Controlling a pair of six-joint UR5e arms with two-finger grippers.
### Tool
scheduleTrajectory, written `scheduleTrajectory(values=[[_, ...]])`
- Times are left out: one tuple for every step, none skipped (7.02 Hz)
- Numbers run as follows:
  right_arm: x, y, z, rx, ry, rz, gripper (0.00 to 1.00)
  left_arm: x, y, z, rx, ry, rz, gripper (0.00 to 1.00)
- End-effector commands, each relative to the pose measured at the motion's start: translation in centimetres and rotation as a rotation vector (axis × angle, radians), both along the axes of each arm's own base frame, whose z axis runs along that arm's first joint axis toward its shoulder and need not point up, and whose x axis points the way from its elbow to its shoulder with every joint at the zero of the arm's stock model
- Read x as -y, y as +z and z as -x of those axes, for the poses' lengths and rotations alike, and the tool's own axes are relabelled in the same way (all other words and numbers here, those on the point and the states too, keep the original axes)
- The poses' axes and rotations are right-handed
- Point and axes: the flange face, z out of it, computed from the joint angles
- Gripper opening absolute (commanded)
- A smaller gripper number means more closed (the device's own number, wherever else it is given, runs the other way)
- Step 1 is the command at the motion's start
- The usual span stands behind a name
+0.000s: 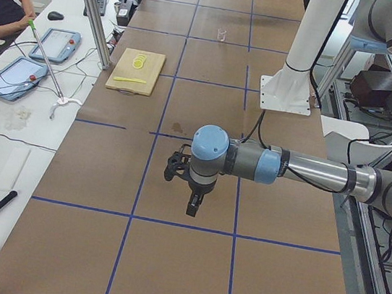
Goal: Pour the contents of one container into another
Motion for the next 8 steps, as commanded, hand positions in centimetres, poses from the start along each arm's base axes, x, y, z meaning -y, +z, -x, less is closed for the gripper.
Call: scheduleTrajectory(values=[[-0.4,0.4,-1.0,-0.005,0.023,0.014,1.0,0.0,0.1,0.0,0.0,0.0,0.002,1.0],[-0.4,0.7,-1.1,-0.009,0.024,0.018,1.0,-0.1,0.2,0.0,0.001,-0.001,0.02,1.0],[-0.7,0.8,-1.1,-0.009,0.024,0.021,1.0,-0.1,0.2,0.1,0.002,-0.002,0.051,1.0],[-0.7,1.0,-1.1,-0.021,0.025,0.024,1.0,-0.3,-0.2,0.2,0.002,-0.005,0.047,1.0],[-0.7,1.1,-1.3,-0.053,0.029,0.022,1.0,-0.4,-0.6,0.2,0.002,-0.004,0.041,1.0],[-0.8,1.3,-1.3,-0.057,0.029,0.024,1.0,-1.3,0.1,0.7,0.006,0.033,0.008,1.0],[-0.7,1.2,-1.4,-0.058,0.029,0.023,1.0,-1.9,1.2,1.6,0.013,0.055,-0.013,1.0],[-0.7,1.3,-1.4,-0.063,0.03,0.024,1.0,-1.9,1.8,2.1,0.018,0.047,-0.009,1.0]])
